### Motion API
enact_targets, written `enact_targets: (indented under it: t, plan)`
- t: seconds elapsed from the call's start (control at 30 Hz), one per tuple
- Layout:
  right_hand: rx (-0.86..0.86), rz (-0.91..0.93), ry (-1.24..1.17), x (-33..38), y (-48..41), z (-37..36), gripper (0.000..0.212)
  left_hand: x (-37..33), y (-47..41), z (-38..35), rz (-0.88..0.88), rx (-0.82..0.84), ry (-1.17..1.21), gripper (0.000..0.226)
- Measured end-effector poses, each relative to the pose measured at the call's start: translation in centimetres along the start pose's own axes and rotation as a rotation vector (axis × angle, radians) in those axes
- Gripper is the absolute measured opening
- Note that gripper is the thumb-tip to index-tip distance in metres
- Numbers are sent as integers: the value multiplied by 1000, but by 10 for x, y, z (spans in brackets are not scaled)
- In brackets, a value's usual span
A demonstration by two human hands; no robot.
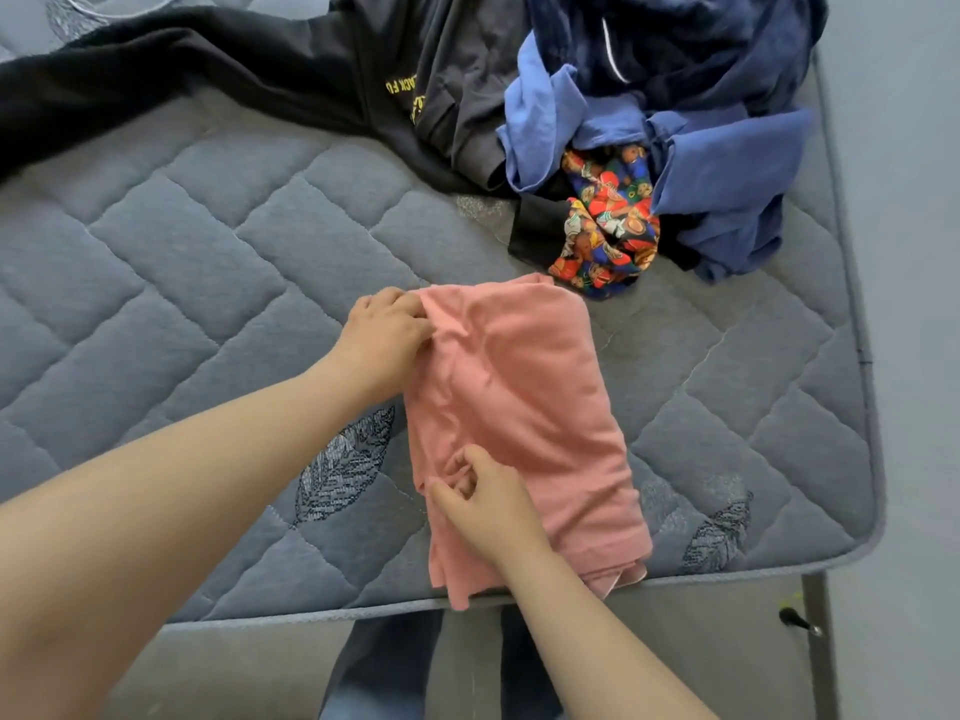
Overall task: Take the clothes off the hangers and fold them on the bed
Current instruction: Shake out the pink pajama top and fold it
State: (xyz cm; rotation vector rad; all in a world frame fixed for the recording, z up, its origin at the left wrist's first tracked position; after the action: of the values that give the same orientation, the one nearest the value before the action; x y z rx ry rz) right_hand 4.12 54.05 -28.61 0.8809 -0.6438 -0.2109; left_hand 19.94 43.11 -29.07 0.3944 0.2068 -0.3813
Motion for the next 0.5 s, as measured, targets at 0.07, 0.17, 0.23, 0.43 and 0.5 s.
enact_targets:
  t: [0.07,0.17,0.23,0.43,0.5]
  plan:
    - [-108,65,16,8,-5,23,14,4,9,3,115,-157,213,16]
    - [-364,188,11,30,-16,81,13,12,28,8,360,-363,435,26]
    - [-478,246,65,46,-31,119,8,13,39,-1,568,-387,629,50]
    - [-228,351,295,85,-92,158,45,4,39,-43,899,-336,989,86]
    - [-60,322,366,94,-106,149,39,6,30,-48,909,-358,1064,86]
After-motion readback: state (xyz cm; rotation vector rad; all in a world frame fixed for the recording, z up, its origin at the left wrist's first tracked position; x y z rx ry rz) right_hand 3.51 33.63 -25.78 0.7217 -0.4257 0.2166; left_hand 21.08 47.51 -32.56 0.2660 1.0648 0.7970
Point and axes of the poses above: each hand's wrist, its own y-axis away from the middle knuckle, its own z-axis out of the back of the hand, x = y × z, the point moved 7 cm from there along -y, towards the middle knuckle, and after that the axes turned 14 degrees about -z, right-handed, at the moved point
